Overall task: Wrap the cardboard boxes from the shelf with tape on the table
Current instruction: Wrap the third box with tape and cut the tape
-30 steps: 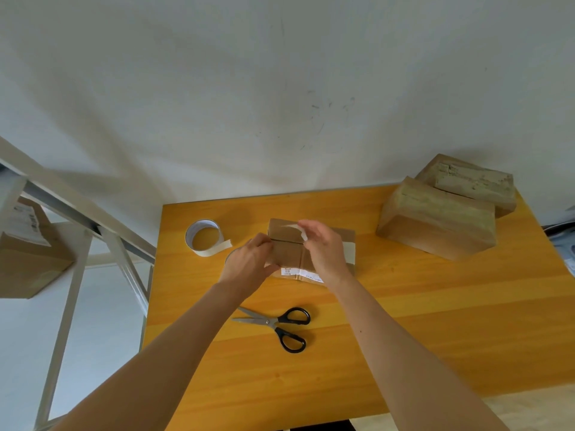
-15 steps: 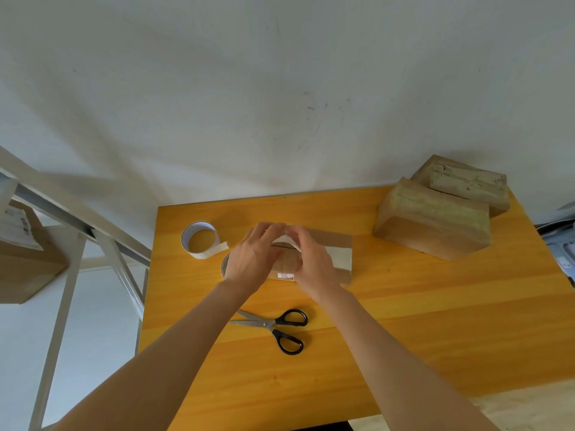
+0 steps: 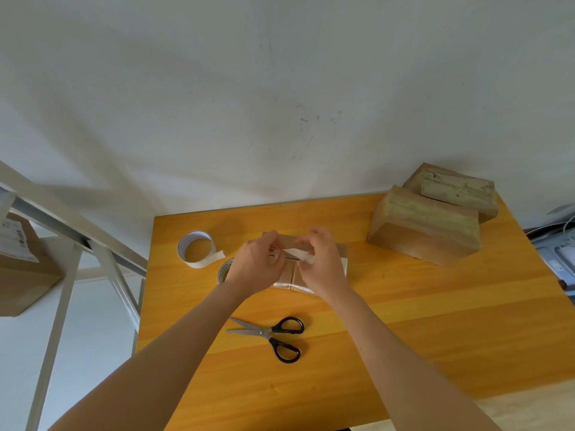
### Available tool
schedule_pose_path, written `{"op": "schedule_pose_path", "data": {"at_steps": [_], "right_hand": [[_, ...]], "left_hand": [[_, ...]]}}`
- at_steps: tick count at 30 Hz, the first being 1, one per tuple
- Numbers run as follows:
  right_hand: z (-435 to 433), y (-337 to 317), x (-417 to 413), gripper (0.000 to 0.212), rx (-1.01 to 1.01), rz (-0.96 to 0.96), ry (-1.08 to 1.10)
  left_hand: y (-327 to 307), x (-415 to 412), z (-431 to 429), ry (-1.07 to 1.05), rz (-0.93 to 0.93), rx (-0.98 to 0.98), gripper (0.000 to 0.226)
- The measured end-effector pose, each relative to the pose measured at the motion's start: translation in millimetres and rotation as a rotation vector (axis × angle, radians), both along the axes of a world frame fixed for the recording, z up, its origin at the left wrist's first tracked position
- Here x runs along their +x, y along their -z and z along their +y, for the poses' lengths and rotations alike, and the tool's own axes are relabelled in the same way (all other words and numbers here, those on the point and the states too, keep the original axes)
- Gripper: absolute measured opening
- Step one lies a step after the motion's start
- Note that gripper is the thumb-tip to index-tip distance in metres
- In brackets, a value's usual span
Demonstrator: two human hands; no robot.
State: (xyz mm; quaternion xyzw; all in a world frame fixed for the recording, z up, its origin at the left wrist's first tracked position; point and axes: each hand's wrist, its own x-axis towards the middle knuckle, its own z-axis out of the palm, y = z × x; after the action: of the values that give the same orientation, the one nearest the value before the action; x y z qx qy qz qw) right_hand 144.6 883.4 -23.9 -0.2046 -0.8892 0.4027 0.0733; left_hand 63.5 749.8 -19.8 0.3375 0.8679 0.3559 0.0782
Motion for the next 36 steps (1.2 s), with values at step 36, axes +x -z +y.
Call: {"op": "schedule_pose_path", "data": {"at_steps": [36], "right_hand": [[22,9,-8,0.028,-0.028,-0.335,-0.008]], "left_hand": [[6,-25,18,-0.17,-0.344,-0.106,0.028]]}}
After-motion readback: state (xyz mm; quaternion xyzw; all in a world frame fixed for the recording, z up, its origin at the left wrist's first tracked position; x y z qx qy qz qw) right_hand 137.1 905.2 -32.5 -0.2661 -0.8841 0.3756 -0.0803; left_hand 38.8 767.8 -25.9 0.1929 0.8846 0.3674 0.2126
